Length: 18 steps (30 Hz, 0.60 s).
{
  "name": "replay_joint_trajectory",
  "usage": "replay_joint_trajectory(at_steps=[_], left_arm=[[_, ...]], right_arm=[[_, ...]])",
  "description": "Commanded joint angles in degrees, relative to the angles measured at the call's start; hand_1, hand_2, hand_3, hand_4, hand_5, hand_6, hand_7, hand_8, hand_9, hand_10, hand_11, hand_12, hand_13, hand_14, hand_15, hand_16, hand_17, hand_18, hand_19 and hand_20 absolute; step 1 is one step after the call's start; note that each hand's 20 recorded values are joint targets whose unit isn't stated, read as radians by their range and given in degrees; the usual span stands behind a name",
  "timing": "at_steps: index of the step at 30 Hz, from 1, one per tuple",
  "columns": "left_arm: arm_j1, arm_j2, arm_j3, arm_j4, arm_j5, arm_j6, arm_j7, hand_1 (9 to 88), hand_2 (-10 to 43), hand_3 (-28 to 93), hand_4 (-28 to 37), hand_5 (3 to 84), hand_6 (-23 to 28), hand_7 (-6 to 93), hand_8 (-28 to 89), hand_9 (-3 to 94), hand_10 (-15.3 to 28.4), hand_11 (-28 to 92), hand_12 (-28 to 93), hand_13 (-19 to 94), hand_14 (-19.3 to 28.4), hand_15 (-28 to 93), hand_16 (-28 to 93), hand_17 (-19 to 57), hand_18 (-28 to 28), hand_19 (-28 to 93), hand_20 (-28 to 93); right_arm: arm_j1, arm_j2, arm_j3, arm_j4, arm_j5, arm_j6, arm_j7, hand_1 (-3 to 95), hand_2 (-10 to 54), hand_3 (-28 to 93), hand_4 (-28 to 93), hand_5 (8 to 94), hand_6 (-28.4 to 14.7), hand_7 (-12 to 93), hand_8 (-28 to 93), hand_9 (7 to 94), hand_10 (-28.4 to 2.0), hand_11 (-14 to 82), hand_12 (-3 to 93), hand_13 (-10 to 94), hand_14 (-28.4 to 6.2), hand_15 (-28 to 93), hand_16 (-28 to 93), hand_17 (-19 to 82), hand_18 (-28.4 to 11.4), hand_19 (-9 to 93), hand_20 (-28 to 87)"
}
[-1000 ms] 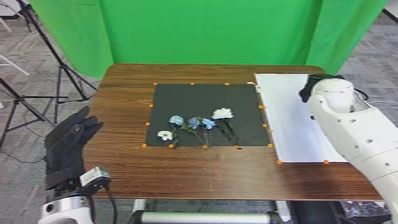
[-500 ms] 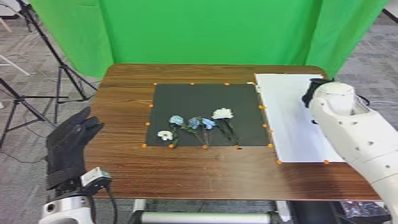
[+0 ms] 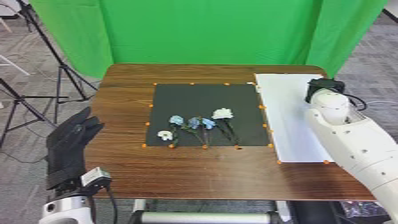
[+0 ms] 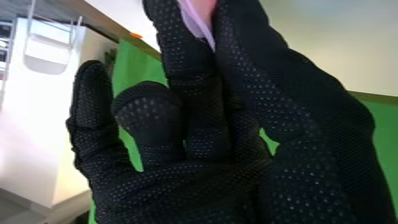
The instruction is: Arrange flowers
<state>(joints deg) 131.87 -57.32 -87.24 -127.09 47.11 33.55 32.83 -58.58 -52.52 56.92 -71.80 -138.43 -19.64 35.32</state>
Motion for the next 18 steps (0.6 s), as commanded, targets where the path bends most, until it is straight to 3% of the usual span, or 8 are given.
replay_joint_trajectory(at_steps=[1, 9, 18], left_arm=[[0.74, -0.24, 0.20, -0.39, -0.12, 0.23, 0.51, 27.4, 3.7, 83, -16.9, 43.8, 13.0, 16.4, -11, 35.8, 21.2, 43, 7, 27, 28.3, 70, -19, -8.0, 23.1, 57, 18], [0.88, -0.12, 0.34, -0.51, -0.32, 0.51, 0.87, 27.3, 3.6, 83, -17.0, 43.8, 13.0, 16.6, -11, 35.8, 21.2, 43, 7, 27, 28.2, 70, -19, -8.0, 23.0, 57, 18], [1.35, -0.50, -0.07, -0.65, -0.06, 0.43, 0.38, 27.2, 3.6, 83, -17.0, 43.7, 13.0, 16.4, -11, 35.8, 21.1, 43, 7, 27, 28.3, 70, -19, -8.0, 23.0, 57, 18]], right_arm=[[-0.65, 1.02, -0.86, -1.65, -1.53, 4.64, -0.92, 58.5, -9.5, 74, -28, 77.9, 0.2, 30, 1, 91.2, -6.3, 12.8, 36.8, 69, -8.6, 80, 32, 20, -24.9, 76, 34], [-2.12, 1.82, -0.63, -7.12, -1.21, 8.46, -2.54, 58.4, -9.5, 75, -28, 79.4, 0.3, 29, 3, 92.0, -5.9, 12.7, 37.1, 70, -8.7, 80, 33, 20, -25.4, 76, 34], [-14.88, 1.82, 6.12, -22.74, -5.10, 8.76, -9.55, 58.4, -9.5, 76, -28, 80.0, 0.0, 28, 4, 92.2, -6.3, 12.8, 37.9, 70, -9.4, 80, 33, 20, -25.8, 77, 34]])
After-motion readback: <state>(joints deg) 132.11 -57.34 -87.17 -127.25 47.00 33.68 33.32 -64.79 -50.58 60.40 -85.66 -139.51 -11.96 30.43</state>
